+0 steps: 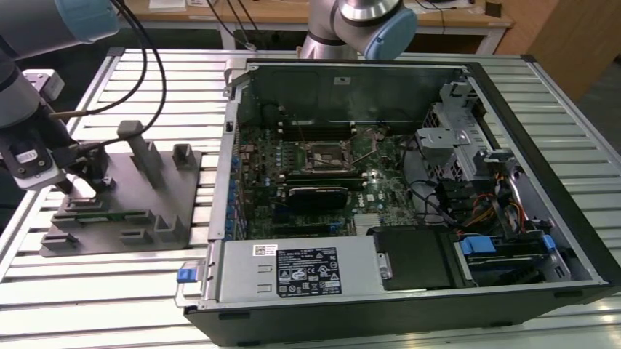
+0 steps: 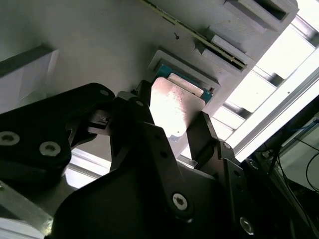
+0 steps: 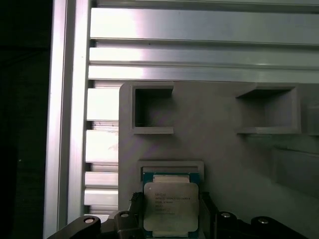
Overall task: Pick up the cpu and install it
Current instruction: 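Pick up the cpu and move it towards the insertion slot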
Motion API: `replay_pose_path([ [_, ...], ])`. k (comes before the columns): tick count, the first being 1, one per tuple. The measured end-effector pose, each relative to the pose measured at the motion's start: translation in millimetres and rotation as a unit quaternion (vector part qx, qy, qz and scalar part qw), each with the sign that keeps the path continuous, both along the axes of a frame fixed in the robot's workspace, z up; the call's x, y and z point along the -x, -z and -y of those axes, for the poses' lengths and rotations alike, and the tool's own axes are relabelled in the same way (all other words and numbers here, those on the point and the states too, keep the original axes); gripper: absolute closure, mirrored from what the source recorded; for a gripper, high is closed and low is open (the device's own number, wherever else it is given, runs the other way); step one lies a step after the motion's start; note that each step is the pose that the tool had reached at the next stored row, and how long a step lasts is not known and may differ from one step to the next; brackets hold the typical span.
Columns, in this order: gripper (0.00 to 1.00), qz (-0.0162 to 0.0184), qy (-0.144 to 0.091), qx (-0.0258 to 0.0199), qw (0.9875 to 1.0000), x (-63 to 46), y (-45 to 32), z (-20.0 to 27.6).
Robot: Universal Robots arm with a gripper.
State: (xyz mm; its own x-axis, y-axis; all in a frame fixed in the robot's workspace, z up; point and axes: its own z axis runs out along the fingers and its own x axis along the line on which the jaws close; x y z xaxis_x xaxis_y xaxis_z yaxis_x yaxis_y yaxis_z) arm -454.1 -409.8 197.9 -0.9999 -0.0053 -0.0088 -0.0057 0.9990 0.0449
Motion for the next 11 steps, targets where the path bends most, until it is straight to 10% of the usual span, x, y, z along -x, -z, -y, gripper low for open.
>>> replay_pose_path([
  [11,0.47,0.0,0.0,0.0,1.0,0.0,-2.0,0.0],
])
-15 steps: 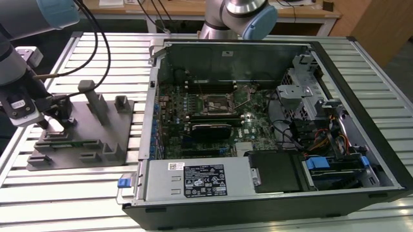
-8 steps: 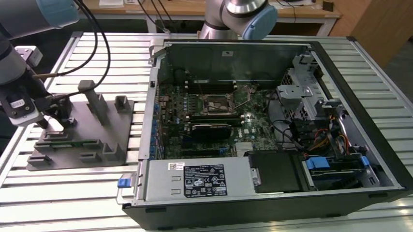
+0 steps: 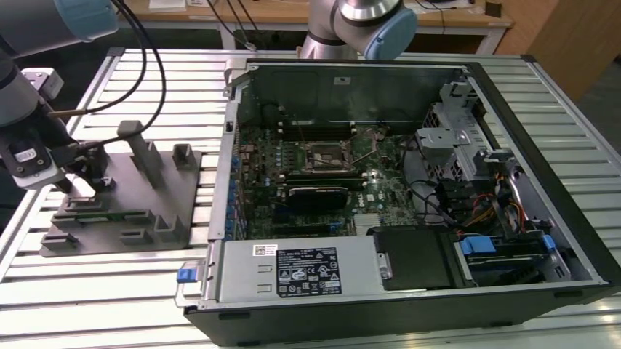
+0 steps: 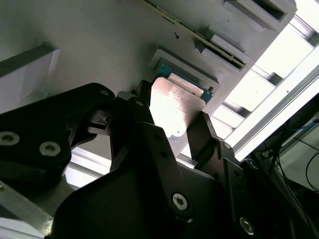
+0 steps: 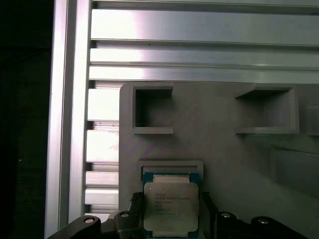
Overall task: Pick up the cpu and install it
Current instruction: 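Pick up the cpu and move it towards the insertion slot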
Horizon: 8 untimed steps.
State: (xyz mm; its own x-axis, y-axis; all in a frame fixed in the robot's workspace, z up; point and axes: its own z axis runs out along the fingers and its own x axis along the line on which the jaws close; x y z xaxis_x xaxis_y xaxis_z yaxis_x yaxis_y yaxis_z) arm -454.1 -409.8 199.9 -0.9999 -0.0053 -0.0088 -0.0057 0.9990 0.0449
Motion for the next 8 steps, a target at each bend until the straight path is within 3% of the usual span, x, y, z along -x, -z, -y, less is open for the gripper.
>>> replay_pose_path([
  [8,0.47,0.0,0.0,0.0,1.0,0.0,-2.5,0.0],
])
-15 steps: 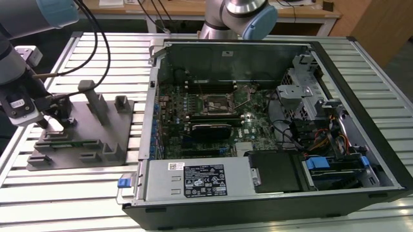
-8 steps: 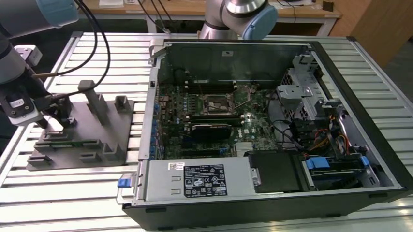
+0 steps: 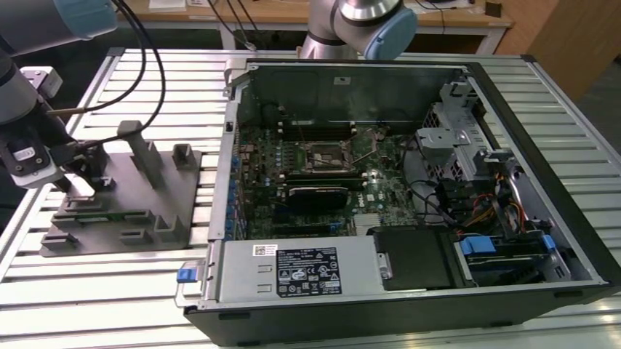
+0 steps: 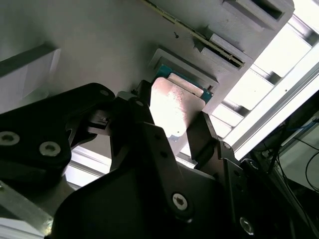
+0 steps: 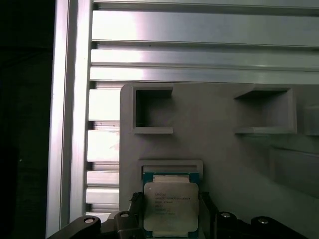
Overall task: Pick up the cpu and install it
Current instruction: 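Pick up the cpu and move it towards the insertion slot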
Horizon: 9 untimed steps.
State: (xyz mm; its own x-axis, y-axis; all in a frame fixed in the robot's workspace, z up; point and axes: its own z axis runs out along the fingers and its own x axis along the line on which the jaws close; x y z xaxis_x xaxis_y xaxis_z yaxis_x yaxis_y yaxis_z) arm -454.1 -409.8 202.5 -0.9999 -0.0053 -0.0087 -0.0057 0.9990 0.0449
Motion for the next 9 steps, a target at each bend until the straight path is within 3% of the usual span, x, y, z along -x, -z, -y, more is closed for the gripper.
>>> replay_pose_path([
  [9,0.47,0.0001,0.0,-0.0001,1.0,0.0,-4.0,0.0],
])
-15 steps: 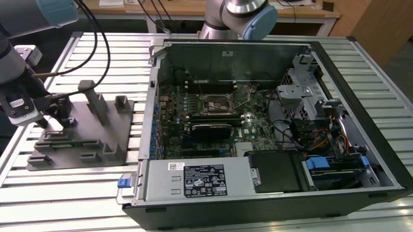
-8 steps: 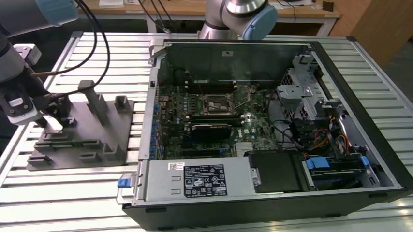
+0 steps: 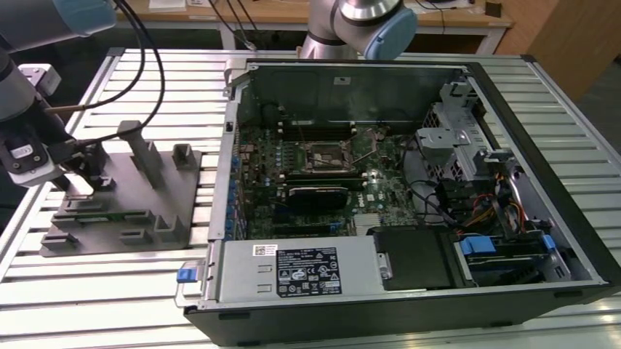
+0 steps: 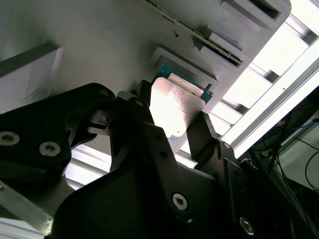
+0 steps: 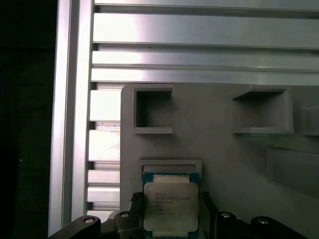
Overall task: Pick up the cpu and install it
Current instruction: 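Pick up the cpu and move it towards the insertion slot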
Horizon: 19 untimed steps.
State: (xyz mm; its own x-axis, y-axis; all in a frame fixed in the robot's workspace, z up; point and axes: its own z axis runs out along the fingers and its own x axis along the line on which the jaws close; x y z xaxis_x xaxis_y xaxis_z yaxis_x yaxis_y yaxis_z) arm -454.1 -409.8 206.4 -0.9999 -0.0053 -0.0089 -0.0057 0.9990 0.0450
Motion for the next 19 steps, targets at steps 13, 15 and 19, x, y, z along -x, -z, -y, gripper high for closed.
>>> replay_pose_path([
  [13,0.47,0.0,0.0,0.0,1.0,0.0,-4.6,0.0],
  [15,0.47,-0.0001,0.0,0.0,1.0,0.0,-5.3,0.0],
  [19,0.47,-0.0001,0.0,0.0001,1.0,0.0,-6.9,0.0],
])
